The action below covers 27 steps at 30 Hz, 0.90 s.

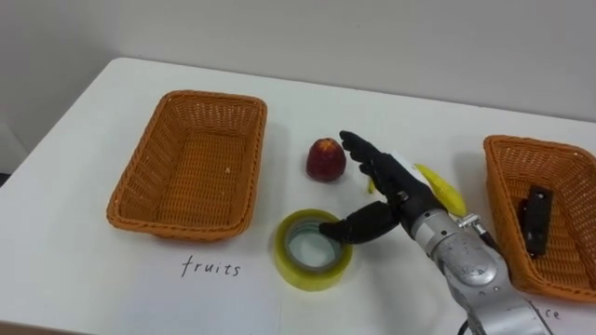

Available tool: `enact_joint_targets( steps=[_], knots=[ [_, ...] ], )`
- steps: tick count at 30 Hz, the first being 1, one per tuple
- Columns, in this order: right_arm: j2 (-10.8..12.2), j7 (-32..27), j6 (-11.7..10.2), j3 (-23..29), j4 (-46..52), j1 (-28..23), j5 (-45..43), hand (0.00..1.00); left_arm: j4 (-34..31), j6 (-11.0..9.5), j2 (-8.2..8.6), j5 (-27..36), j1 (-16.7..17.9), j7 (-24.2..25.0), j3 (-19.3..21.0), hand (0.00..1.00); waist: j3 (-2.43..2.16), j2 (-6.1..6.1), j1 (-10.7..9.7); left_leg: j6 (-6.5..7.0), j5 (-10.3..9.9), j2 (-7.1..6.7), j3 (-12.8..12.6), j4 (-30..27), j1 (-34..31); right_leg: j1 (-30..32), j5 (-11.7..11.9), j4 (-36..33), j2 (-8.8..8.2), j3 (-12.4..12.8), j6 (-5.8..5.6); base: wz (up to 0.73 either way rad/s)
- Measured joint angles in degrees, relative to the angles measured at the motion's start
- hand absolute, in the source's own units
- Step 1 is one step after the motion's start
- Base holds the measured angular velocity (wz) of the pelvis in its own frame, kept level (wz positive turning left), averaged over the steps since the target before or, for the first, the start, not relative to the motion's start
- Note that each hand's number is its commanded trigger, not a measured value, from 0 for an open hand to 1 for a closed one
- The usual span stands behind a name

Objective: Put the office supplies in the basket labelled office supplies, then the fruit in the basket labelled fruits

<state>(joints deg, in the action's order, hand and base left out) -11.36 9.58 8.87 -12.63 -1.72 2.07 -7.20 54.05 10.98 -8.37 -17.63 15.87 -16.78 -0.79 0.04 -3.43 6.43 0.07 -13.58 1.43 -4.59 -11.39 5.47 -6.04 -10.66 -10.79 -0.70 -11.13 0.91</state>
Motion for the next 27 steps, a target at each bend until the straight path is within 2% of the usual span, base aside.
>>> enact_joint_targets(
  steps=[11, 17, 27],
  knots=[
    [0.8, 0.0, 0.3, -0.1, -2.2, 0.0, -0.2, 0.00, 0.1, 0.4, 0.00, 0.0, 0.0, 0.1, 0.1, 0.00, -0.01, 0.00, 0.2, 0.00, 0.0, 0.00, 0.0, 0.0, 0.0, 0.0, 0.0, 0.0, -0.01, 0.0, 0.00, 0.00],
    [2.1, -0.2, 0.6, -0.2, -3.4, 0.0, -0.7, 0.00, 0.1, 0.5, 0.49, 0.0, -0.1, 0.1, 0.2, 0.00, -0.02, -0.03, 0.2, 0.01, 0.0, -0.01, 0.0, 0.0, 0.1, 0.0, 0.0, 0.0, -0.03, 0.0, 0.00, 0.00],
    [2.9, -0.9, 0.6, -0.2, -4.3, 0.0, -0.9, 0.00, -0.2, 0.7, 0.83, 0.0, -0.1, 1.6, 0.7, 0.00, -0.16, -0.55, 0.3, 0.01, 0.0, -0.03, 0.3, 0.0, -0.1, 0.0, 0.0, 0.0, -0.07, -0.4, 0.00, 0.01]
  ],
)
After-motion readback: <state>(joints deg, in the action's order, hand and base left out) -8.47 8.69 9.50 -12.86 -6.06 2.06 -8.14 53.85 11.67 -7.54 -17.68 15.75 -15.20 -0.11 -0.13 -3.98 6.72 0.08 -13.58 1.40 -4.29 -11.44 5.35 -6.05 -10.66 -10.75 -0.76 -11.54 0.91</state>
